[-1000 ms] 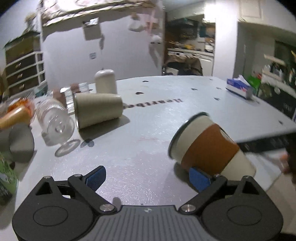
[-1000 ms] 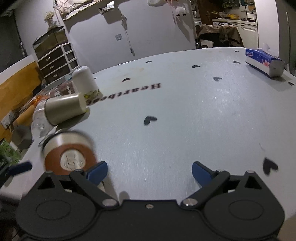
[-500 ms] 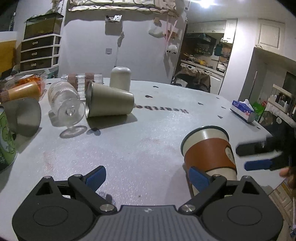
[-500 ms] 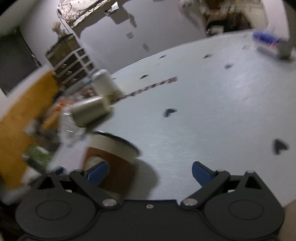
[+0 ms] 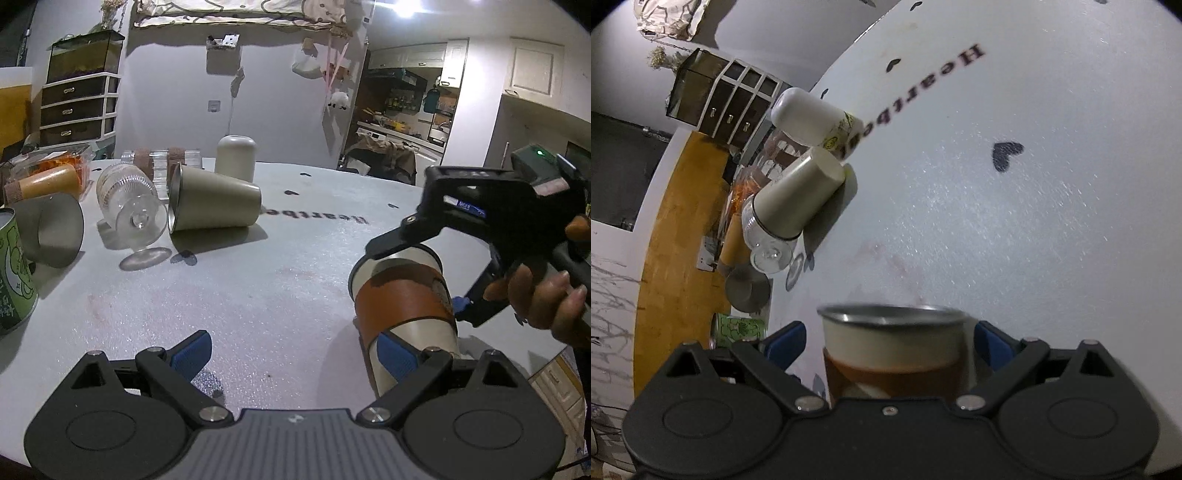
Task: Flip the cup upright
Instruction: 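Grasp the cup with the right tool while the left tool opens and releases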
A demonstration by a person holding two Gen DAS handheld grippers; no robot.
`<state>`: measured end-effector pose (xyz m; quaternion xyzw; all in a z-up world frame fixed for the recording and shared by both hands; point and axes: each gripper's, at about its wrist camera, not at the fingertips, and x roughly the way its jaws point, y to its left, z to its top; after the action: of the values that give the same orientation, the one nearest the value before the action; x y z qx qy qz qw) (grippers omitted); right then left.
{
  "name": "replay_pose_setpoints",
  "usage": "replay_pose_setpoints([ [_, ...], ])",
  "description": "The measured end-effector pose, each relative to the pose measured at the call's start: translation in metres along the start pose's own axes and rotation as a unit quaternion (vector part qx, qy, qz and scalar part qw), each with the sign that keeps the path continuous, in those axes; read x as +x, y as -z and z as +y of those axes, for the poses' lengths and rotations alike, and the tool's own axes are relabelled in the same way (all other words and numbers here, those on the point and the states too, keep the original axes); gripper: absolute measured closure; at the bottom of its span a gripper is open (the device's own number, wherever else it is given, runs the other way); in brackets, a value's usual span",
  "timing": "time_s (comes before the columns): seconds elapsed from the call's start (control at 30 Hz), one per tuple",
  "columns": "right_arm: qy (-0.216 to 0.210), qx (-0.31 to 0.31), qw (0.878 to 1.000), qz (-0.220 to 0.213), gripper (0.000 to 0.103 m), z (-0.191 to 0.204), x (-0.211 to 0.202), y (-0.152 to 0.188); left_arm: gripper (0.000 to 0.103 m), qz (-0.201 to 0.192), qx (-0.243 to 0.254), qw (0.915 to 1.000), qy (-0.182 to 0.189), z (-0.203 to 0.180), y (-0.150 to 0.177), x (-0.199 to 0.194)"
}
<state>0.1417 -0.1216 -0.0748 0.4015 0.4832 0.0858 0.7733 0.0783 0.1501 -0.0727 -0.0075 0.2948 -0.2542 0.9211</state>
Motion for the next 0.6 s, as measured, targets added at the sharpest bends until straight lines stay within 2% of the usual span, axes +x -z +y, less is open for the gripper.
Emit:
replay_pose_setpoints([
  [0.07,0.005,-0.009,1.000,0.002,0.013,0.003,0.001,0.000,0.008,-0.002,0.000,1.0000,-0.001,0.001,0.000,-0.001],
  [0.1,0.012,-0.017,1.000,0.003,0.020,0.005,0.001,0.001,0.008,-0.003,0.000,1.0000,-0.001,0.001,0.000,-0.002],
  [0.13,0.013,-0.025,1.000,0.002,0.023,0.007,0.000,0.002,0.008,-0.004,-0.001,1.0000,-0.002,0.001,0.000,-0.003],
  [0.3,0.039,-0.099,0.994,-0.032,0.024,0.021,-0.019,0.013,0.008,-0.010,0.000,0.9999,-0.004,0.001,-0.001,-0.006],
  [0.4,0.063,-0.161,0.982,-0.070,0.024,0.031,-0.035,0.021,0.008,-0.016,0.002,0.9998,-0.008,0.001,-0.003,-0.009],
  [0.5,0.084,-0.217,0.965,-0.120,0.024,0.036,-0.056,0.029,0.008,-0.020,0.001,0.9998,-0.009,0.002,-0.004,-0.011],
  [0.6,0.110,-0.246,0.950,-0.159,0.024,0.033,-0.073,0.027,0.008,-0.021,0.003,0.9997,-0.010,0.001,-0.004,-0.011],
])
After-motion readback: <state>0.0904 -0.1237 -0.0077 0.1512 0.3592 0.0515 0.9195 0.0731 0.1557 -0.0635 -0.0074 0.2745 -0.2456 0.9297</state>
